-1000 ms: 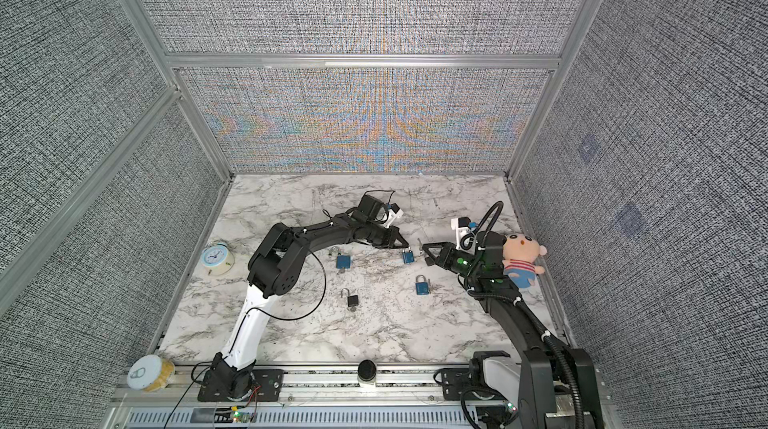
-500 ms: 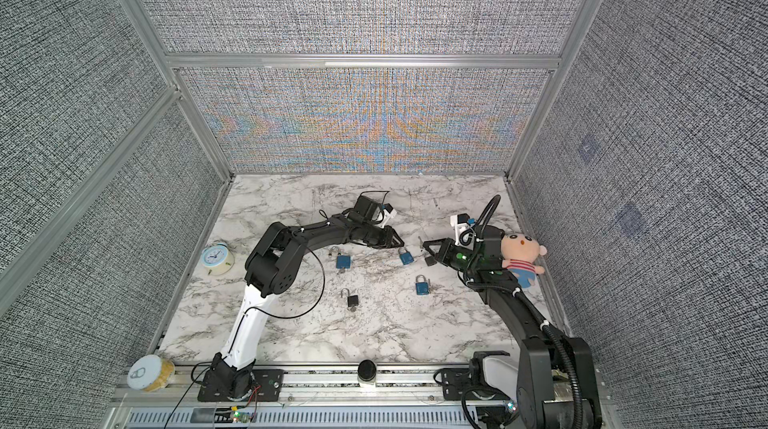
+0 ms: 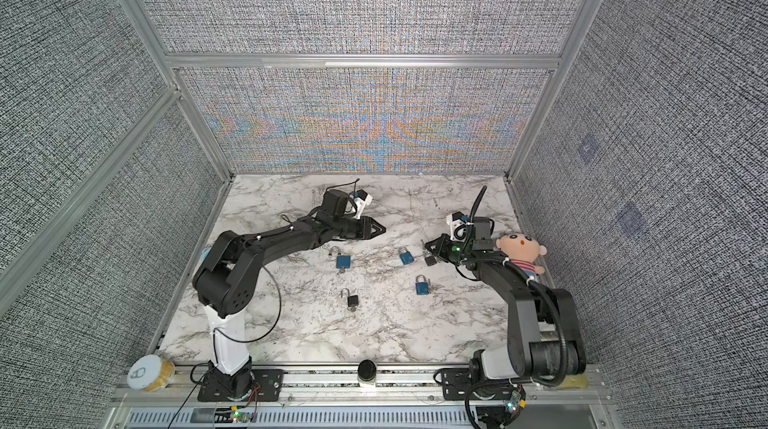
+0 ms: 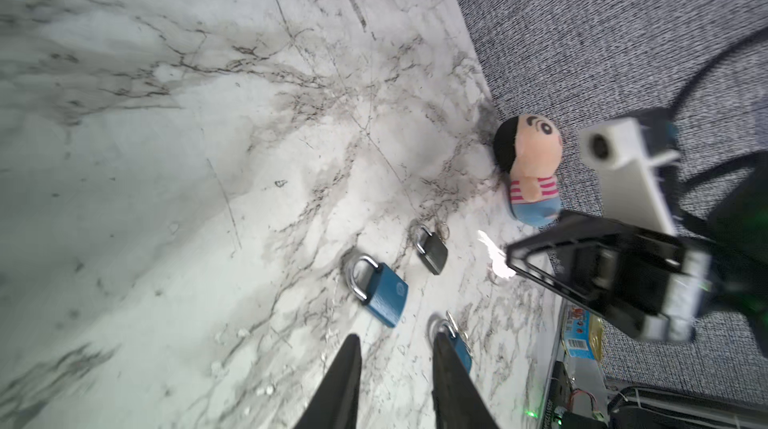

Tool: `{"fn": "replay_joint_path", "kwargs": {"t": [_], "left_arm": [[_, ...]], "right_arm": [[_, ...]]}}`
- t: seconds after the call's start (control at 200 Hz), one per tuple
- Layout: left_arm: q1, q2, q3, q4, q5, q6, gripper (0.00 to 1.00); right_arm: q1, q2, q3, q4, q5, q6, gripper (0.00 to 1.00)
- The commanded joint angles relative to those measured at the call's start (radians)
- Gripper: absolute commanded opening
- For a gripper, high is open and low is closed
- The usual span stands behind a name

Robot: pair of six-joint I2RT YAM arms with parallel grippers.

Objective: Lock with the key

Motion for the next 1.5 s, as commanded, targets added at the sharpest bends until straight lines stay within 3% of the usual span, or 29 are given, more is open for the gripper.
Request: {"fn": "replay_joint_path", "kwargs": {"t": [0.0,0.195,0.385,0.68,0.905,1.371,1.496], "left_arm": [[0.002,-0.114,-0.096,0.082,-0.045,-0.014,0.32],[0.004,-0.341,-0.212,-0.019,-0.153,0.023,0.33],[0.008,-0.456,-0.268,-0.038,-0.188,0.011,0.34],[0.010,-0.490,-0.268,-0.071,-0.177,-0.008,0.34],[0.011,-0.479,-0.271,-0.068,-0.173,-0.008,0.34],[0.016,-0.467,-0.284,-0.065,-0.178,0.000,0.34],[0.031,-0.486,-0.294,-0.122,-0.254,-0.042,0.34]], "right_arm": [[0.006,0.065,0.019,0.027,-0.003,-0.014,0.00],[0.034,0.174,0.065,0.036,0.018,-0.026,0.00],[0.064,0.246,0.109,0.012,0.064,-0.051,0.00],[0.091,0.304,0.159,-0.037,0.121,-0.081,0.00],[0.095,0.300,0.158,-0.056,0.141,-0.085,0.15],[0.121,0.173,0.135,-0.113,0.193,-0.088,0.25],[0.176,0.110,0.130,-0.141,0.237,-0.083,0.25]]}}
